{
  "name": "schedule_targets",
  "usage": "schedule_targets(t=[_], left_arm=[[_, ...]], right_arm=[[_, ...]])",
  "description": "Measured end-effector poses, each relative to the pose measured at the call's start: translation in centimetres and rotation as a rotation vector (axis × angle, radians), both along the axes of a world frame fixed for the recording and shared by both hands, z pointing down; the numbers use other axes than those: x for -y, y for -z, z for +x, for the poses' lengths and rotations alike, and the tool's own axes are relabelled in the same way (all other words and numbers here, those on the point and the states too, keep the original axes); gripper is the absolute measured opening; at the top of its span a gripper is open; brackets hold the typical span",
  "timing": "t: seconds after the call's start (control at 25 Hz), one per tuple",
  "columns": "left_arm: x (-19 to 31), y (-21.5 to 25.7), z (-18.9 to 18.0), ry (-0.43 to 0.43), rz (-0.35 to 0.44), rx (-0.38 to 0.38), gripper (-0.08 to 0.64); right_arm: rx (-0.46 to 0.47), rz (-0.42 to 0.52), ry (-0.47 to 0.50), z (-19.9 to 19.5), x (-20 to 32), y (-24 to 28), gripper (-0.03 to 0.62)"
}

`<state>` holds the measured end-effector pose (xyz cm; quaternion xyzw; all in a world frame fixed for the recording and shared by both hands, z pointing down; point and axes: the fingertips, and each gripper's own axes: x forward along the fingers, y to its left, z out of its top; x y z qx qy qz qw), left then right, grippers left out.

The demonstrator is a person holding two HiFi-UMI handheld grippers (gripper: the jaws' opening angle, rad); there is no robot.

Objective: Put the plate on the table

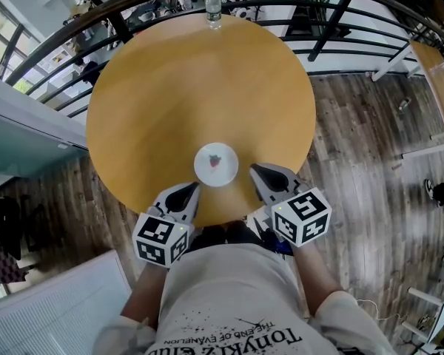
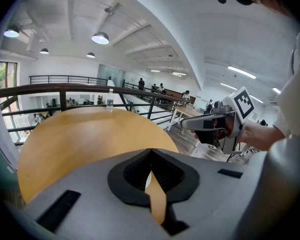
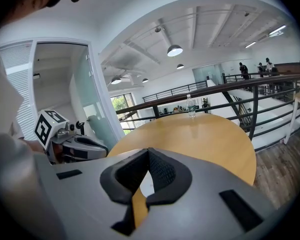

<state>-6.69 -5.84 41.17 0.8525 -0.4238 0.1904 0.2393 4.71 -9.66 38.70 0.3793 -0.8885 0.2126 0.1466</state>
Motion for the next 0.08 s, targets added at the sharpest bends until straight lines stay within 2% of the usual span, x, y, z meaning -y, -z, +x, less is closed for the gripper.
schedule_targets(t=[0.08], left_arm=[[-0.15,0.18,0.03,0.002,0.004,0.010,0.025]], right_arm=[[0.002,-0.002,0.001,0.11,-0.12,0.09,0.020]])
